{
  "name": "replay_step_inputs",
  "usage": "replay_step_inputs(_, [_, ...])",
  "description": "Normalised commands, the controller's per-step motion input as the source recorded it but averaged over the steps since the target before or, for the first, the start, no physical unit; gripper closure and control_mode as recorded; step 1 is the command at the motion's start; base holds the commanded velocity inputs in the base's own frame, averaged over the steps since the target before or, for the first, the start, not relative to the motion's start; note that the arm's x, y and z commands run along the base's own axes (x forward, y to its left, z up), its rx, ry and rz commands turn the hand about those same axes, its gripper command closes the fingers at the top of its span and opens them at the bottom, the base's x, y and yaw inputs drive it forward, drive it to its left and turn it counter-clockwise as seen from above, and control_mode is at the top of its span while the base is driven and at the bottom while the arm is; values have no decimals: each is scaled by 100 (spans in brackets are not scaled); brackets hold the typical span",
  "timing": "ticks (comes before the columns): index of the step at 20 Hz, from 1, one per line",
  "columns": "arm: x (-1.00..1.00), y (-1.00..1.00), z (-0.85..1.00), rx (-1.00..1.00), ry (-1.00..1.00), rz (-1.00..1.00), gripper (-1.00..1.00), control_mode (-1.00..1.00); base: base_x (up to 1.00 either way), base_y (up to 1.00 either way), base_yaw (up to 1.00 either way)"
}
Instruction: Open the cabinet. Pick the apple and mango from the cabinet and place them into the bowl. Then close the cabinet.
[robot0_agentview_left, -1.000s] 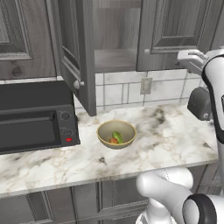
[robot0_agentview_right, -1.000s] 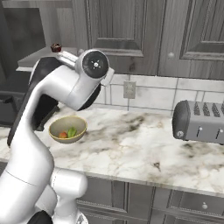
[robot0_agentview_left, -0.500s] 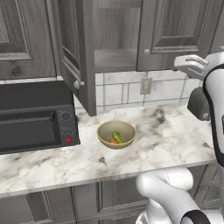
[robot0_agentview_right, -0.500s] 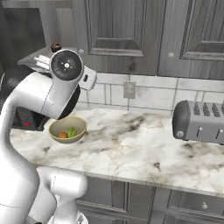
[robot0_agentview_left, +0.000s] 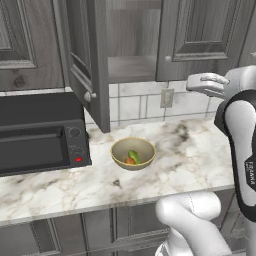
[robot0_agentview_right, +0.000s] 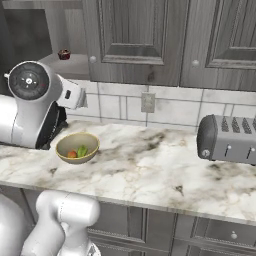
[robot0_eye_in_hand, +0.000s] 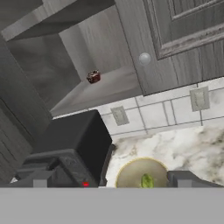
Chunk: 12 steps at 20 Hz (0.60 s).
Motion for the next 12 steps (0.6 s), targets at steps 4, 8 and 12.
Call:
replay_step_inputs(4, [-14,45,0,-8,-3,0,-100,-100,0,0,0])
replay_step_inputs(8, [-18,42,0,-9,-6,0,-100,-100,0,0,0])
replay_step_inputs(12, [-18,42,0,-11,-8,0,-100,-100,0,0,0])
